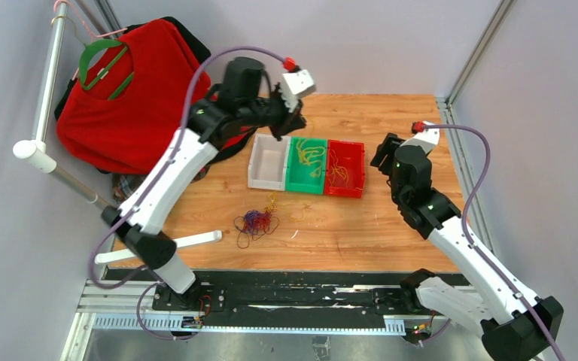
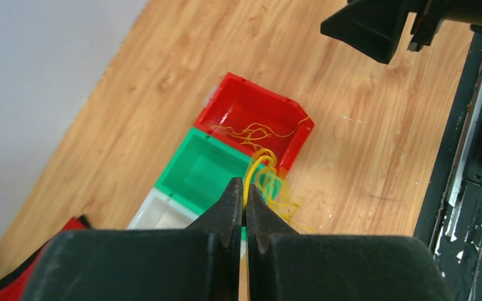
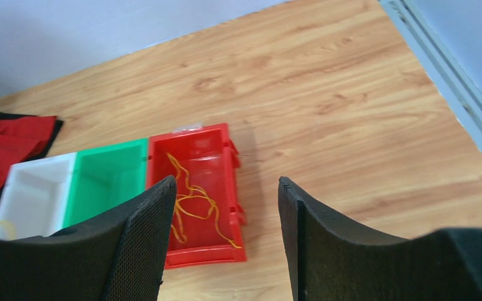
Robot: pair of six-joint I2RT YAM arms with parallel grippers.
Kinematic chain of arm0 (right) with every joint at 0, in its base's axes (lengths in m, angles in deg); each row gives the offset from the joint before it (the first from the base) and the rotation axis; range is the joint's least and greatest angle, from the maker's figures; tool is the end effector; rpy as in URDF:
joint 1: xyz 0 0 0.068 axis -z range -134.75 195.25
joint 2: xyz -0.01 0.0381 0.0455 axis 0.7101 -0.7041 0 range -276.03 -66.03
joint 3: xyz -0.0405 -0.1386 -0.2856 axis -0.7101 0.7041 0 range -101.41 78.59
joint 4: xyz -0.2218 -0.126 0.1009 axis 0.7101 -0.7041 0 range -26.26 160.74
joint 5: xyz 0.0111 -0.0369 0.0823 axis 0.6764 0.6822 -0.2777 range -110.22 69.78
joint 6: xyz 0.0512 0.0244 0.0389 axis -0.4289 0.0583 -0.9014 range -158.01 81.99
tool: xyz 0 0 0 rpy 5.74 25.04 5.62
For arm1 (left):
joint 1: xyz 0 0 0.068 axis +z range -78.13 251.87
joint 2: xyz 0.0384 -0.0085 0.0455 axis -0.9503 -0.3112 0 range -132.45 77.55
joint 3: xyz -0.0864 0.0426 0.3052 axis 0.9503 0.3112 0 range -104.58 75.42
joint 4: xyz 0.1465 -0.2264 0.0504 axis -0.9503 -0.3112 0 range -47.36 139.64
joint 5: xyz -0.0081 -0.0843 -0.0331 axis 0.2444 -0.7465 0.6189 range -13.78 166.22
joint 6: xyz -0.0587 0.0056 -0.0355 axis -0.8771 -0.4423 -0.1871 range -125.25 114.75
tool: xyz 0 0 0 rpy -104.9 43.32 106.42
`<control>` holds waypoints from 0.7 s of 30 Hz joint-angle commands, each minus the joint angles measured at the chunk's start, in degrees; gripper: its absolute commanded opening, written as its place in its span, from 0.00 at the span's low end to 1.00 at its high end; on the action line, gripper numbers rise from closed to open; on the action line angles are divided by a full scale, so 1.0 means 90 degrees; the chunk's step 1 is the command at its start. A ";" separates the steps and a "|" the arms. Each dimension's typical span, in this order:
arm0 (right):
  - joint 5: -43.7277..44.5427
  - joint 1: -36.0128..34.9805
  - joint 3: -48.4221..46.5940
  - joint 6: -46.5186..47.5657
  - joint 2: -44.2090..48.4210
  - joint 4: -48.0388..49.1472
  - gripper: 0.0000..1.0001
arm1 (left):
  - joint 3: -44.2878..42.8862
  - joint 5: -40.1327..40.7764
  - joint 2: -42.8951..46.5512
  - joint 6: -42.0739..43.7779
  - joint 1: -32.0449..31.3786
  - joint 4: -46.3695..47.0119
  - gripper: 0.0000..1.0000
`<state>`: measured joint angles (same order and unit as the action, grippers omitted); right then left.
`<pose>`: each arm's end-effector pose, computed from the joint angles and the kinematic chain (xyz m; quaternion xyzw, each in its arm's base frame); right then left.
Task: Untangle the cables
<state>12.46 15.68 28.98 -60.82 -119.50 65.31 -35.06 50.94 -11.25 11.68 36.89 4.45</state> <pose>0.2021 0.0802 0.3876 0.1388 0.7407 0.0818 0.6522 0.2696 -0.2178 0.5277 0.4650 0.6812 -0.2647 0.4997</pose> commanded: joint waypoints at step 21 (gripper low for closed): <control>0.0150 0.0723 0.0565 -0.0139 0.0329 -0.0211 0.56 | -0.1360 0.0707 -0.4083 0.0228 -0.0943 0.2084 0.00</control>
<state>14.63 20.86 32.76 -62.17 -117.30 61.86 -48.23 55.12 -47.59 13.38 29.83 16.18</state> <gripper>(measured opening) 0.566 0.019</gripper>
